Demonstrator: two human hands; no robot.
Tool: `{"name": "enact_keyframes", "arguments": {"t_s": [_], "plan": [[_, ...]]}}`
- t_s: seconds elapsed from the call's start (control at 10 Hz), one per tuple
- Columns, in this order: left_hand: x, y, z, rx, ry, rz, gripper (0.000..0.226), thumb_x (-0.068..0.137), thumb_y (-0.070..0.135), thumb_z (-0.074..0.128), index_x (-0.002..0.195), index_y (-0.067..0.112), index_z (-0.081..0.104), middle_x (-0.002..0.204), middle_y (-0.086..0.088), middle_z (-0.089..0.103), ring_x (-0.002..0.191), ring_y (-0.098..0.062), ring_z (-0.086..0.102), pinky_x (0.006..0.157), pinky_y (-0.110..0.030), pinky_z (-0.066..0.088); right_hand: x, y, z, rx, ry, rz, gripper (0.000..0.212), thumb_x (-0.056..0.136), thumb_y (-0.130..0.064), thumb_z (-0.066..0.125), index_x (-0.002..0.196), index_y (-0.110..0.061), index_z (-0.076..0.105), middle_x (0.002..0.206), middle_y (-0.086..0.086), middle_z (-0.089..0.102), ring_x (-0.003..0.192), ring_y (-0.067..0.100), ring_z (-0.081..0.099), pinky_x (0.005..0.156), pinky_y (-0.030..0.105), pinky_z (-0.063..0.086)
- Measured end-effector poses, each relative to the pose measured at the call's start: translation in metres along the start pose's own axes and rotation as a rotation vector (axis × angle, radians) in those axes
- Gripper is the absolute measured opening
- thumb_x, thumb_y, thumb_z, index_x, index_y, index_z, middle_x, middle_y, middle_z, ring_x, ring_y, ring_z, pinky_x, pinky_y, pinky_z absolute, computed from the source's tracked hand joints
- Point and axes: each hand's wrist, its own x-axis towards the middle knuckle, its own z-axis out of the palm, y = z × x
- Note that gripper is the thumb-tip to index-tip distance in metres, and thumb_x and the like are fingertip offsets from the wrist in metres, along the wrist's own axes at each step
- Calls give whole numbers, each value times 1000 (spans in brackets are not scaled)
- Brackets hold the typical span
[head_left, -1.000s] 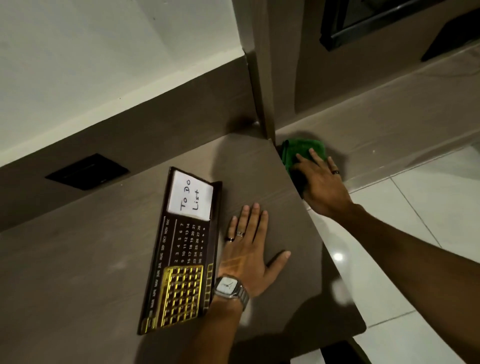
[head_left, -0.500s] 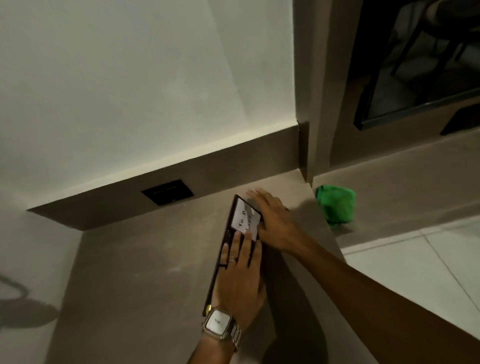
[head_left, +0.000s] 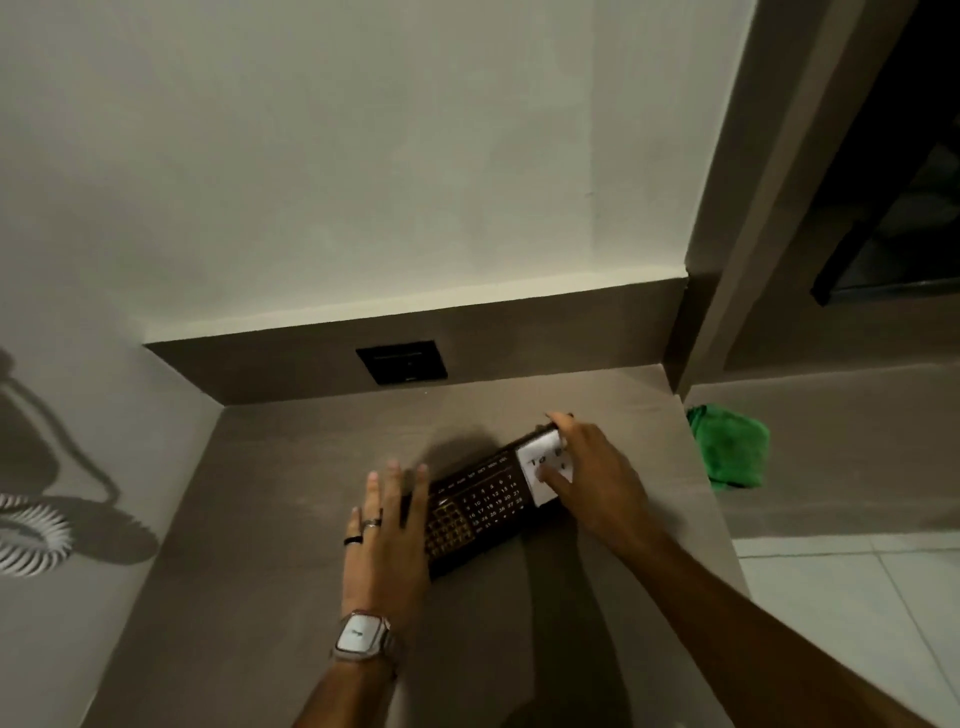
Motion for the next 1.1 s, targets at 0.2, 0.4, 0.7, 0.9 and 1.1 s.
{"name": "enact_keyframes", "arguments": {"t_s": [0.2,0.4,0.7,0.9,1.1], "plan": [[30,-19,-1,-535,58,-323,107,77,11,76,152,33,3,163,-13,10,139,-38,37,96,-47,51,-26,-20,6,-23,175,108,71,87,-32,68,146,-22,30,115,10,64,96,22,64,73,32,53],[65,-17,-1,-999,35,-376,109,76,-8,72,154,28,4,138,-12,54,122,-23,53,94,-29,41,-13,-31,16,134,186,303,78,87,-27,68,147,-16,21,104,9,65,85,20,60,73,34,51],[90,-26,-7,-1031,9,-345,112,77,-16,63,153,35,-1,123,-11,62,90,-15,60,55,-13,41,8,-34,22,120,147,374,42,91,-13,62,129,-12,44,119,11,64,106,26,62,87,41,54],[89,-30,-5,-973,38,-328,114,76,-14,65,152,35,-5,118,-16,61,90,-19,61,58,-14,42,7,-32,18,132,117,357,48,89,-5,62,132,-12,44,120,10,64,108,26,61,88,32,49],[88,-35,-27,-685,209,-132,111,76,21,77,153,27,-3,162,-12,19,149,-32,17,113,-55,35,8,-37,-17,208,209,166,71,87,-21,68,147,-21,29,138,6,50,121,21,51,95,40,49]]}}
